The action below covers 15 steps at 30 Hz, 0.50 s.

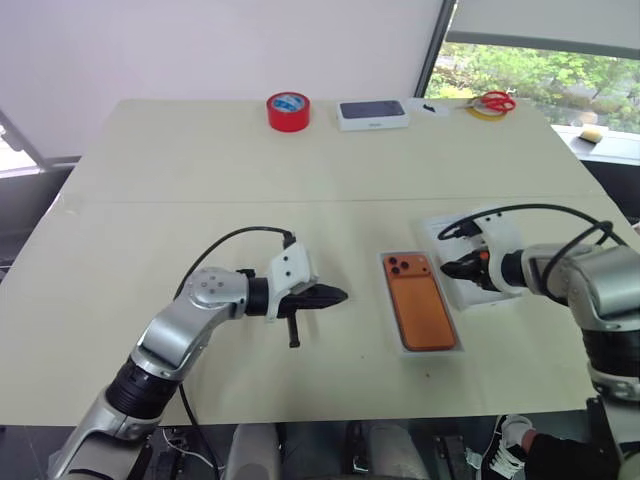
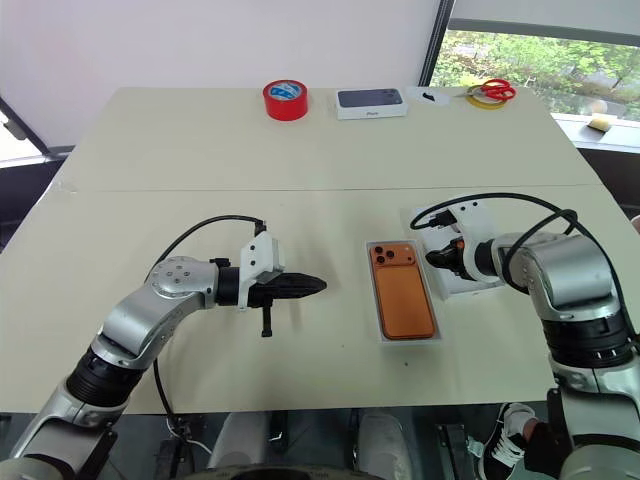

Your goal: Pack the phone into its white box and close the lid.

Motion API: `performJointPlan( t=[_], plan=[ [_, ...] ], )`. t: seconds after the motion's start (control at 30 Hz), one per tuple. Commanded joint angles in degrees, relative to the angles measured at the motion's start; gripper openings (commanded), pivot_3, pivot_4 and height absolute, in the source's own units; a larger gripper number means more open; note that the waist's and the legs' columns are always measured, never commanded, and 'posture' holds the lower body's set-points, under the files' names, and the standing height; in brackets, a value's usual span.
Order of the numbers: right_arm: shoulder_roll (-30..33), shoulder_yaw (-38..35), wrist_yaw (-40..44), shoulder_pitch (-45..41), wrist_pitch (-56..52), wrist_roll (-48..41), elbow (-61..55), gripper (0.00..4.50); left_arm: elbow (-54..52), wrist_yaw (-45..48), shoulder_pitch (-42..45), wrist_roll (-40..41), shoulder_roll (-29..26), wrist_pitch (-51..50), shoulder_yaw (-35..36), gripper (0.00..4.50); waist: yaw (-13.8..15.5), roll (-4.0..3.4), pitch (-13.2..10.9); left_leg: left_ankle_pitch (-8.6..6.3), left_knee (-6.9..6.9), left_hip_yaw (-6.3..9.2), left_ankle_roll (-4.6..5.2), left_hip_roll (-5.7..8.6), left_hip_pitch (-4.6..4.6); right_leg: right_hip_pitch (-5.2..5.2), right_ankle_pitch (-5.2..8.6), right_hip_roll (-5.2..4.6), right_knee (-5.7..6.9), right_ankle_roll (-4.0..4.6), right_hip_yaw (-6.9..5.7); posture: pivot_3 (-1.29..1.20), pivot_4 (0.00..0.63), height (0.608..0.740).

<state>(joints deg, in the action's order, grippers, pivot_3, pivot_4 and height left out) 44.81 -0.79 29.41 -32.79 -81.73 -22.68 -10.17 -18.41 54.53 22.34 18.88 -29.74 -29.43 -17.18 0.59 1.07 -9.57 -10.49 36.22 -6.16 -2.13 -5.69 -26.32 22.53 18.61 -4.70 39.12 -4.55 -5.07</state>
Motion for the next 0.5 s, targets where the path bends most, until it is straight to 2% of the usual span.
performJointPlan(
  t=[0.03, 0.23, 0.4, 0.5],
  plan=[
    [-1.33, 0.34, -2.13, -4.16, -1.78, 1.38, 3.42, 1.82, -1.25, -0.19, 0.65, -0.12, 0.21, 0.87, 0.26, 0.00, 0.02, 0.00, 0.00, 0.00, 0.00, -0.01, 0.00, 0.00, 0.00, 0.00, 0.00, 0.00, 0.00, 0.00, 0.00, 0.00, 0.150, 0.730],
    [-2.34, 5.09, -4.58, -7.56, -2.95, 3.81, 8.71, 1.82, -1.44, -0.53, 0.60, -0.56, 0.50, 0.91, 0.01, 0.00, 0.13, 0.00, 0.00, 0.00, 0.00, -0.03, 0.00, 0.00, -0.02, 0.02, 0.00, -0.01, 0.00, 0.00, 0.00, 0.00, 0.150, 0.730],
    [0.36, 7.62, -2.15, -5.55, -3.71, 2.61, 5.73, 1.82, -1.92, -1.19, 0.07, -0.70, 0.57, 0.57, 0.45, 0.00, 0.20, -0.01, 0.00, 0.00, 0.00, -0.02, 0.00, 0.00, -0.02, 0.01, 0.00, -0.01, 0.00, 0.00, 0.00, 0.00, 0.150, 0.730],
    [0.71, 6.93, -1.53, -4.71, -4.57, 1.97, 4.50, 0.93, -2.08, -1.28, -0.24, -0.68, 0.37, 0.67, 0.44, 0.00, 0.09, -0.01, 0.00, 0.00, 0.00, -0.02, 0.00, 0.00, -0.02, 0.00, 0.00, -0.01, -0.01, 0.00, 0.00, 0.00, 0.150, 0.730]
  ],
)
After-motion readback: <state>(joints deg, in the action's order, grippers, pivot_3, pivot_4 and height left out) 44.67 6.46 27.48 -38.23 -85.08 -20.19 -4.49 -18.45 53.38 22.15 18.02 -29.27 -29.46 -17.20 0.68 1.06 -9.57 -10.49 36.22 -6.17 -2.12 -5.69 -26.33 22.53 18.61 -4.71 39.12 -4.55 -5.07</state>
